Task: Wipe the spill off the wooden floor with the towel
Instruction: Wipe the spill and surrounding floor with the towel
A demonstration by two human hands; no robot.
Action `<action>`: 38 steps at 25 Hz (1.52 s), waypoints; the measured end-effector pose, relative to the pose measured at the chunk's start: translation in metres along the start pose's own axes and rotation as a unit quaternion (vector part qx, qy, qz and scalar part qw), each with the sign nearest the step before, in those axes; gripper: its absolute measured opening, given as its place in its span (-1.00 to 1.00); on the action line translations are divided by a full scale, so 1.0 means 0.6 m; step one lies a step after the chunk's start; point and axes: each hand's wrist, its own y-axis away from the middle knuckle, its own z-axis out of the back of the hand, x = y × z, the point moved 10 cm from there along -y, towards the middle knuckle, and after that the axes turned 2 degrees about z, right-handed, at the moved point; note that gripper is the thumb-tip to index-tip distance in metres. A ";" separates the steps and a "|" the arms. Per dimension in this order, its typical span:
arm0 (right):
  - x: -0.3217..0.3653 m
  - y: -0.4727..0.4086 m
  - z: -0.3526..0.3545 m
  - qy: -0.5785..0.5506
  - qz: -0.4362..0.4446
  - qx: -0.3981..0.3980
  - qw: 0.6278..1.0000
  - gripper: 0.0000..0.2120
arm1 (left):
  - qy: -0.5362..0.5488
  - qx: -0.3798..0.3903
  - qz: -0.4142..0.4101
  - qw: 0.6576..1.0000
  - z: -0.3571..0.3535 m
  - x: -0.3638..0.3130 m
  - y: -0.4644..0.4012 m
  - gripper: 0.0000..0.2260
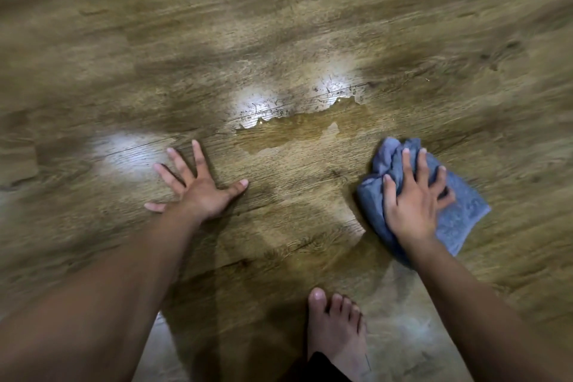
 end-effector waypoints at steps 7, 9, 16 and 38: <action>0.196 0.017 -0.018 0.028 0.137 0.049 0.989 -0.33 | 0.010 0.001 -0.001 1.000 -0.002 -0.007 0.008 0.17; 0.239 0.080 -0.041 0.047 0.195 0.061 0.978 -0.33 | 0.018 -0.018 -0.003 1.000 -0.003 -0.012 0.008 0.16; 0.045 0.105 -0.007 0.008 0.082 -0.028 0.996 -0.41 | 0.031 -0.110 -0.029 0.993 0.039 -0.060 -0.021 0.11; 0.147 0.067 0.001 -0.041 0.181 0.000 0.983 -0.47 | -0.025 0.025 -0.020 0.999 0.018 -0.066 -0.003 0.36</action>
